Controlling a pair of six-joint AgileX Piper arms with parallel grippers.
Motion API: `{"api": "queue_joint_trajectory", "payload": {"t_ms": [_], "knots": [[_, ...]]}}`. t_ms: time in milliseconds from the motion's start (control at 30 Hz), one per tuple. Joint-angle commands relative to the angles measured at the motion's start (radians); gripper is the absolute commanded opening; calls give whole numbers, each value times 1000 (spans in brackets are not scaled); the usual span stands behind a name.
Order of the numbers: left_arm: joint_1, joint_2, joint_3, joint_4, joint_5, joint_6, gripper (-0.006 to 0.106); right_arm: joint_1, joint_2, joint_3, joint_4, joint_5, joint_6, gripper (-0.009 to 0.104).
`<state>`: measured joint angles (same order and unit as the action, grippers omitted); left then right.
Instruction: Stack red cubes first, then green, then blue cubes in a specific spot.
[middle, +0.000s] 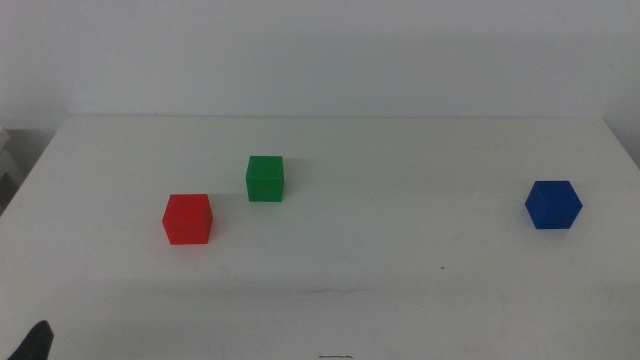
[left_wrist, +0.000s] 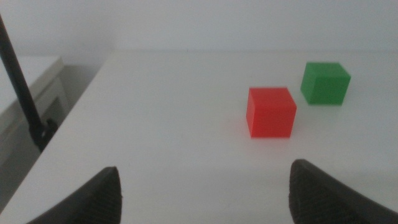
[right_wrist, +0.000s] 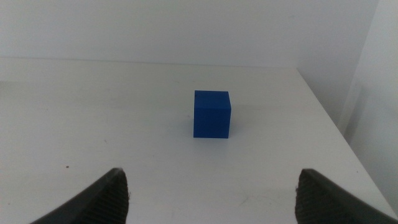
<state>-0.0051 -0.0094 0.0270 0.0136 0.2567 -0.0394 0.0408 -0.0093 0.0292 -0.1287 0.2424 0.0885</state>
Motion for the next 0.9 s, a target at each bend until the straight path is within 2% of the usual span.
{"api": "queue_joint_trajectory", "payload": {"t_ms": [0,300,433,667,867], "knots": [[-3,63,-78,-14,-47,-11,90,-5,-13,-18,-13,-70,-13,75],[-3,545,-641,-8,480,-11,90,-5,-13,-18,-13,-70,-13,75],[-3,697,-811,-6,614,-11,90,-5,-13,-18,-13,-70,-13,75],[-3,877,-889,11,641,-13,90,-5,-13,-18,-13,-70,-13,75],[-3,995,-896,6,633,-155,90,-5,-13,-18,-13,-70,-13,75]]}}
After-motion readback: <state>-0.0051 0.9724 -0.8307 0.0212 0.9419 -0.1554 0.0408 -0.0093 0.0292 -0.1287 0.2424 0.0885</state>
